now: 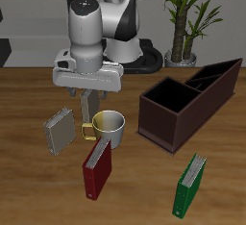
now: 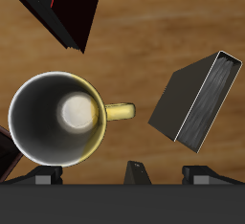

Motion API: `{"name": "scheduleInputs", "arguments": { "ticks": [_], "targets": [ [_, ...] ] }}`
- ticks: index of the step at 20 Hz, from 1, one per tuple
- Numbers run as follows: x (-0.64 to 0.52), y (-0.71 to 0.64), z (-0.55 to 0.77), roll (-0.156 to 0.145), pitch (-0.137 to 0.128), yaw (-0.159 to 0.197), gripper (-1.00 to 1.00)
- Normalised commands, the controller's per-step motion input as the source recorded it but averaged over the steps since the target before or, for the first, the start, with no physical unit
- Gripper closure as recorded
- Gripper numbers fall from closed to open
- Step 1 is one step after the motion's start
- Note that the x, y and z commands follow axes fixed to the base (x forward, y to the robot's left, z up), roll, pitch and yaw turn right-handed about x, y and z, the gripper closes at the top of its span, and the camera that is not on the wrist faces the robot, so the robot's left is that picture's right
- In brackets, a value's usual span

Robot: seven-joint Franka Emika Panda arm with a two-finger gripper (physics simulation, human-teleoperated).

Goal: Place the white-yellow mug into the left desk caddy's left compartment and place the red book into the left desk caddy's front compartment

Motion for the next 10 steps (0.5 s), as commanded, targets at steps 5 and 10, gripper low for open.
{"name": "scheduleInputs", "arguments": {
  "ticks": [5, 10],
  "targets": [
    [0.14, 0.01, -0.35, -0.011, 0.012, -0.035, -1.0],
    [0.11, 0.13, -0.32, 0.009, 0.019, -0.032, -1.0]
  ]
}}
